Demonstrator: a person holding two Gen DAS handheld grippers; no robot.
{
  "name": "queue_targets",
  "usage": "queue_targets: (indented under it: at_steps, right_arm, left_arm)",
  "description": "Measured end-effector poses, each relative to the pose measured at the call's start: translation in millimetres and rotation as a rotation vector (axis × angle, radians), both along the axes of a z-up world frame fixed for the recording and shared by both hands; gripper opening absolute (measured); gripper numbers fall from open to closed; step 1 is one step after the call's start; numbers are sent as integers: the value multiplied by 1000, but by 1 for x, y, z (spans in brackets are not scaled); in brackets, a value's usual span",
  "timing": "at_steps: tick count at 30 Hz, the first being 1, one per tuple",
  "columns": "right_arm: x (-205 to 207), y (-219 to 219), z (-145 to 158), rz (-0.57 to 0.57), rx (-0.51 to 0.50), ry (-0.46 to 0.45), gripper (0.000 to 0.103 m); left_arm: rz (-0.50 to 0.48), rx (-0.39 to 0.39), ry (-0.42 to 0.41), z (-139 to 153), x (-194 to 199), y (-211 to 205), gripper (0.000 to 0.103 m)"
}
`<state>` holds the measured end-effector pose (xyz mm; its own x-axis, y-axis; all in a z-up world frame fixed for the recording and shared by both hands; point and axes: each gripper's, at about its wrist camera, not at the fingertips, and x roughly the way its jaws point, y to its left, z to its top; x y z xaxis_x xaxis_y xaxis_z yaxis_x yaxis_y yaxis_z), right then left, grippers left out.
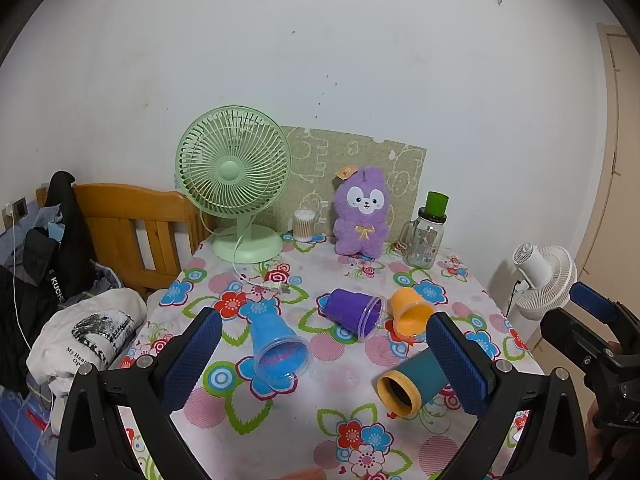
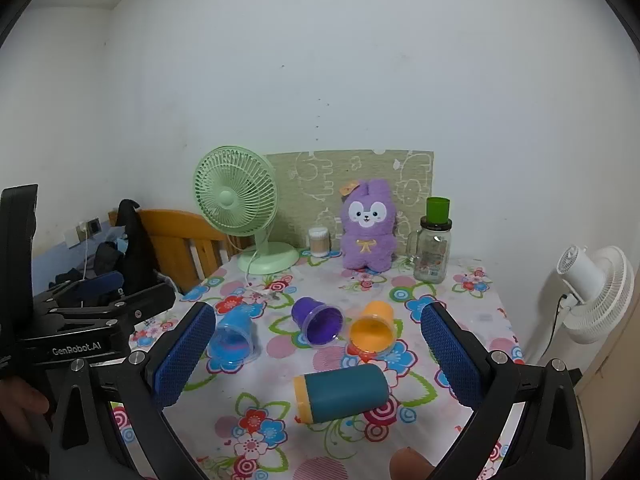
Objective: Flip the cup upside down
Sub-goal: 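Move the right tool toward the blue cup lying on its side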
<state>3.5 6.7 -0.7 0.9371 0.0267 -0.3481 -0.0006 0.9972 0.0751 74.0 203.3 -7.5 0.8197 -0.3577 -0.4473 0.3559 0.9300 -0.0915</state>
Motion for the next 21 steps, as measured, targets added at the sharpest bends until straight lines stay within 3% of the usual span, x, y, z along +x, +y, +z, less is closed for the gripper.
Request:
queue_targets:
  at_steps: [21]
  right_arm:
    - [8, 4, -9, 15, 2, 31, 103]
  left_arm:
    - [9, 1, 36, -8, 8, 4, 103]
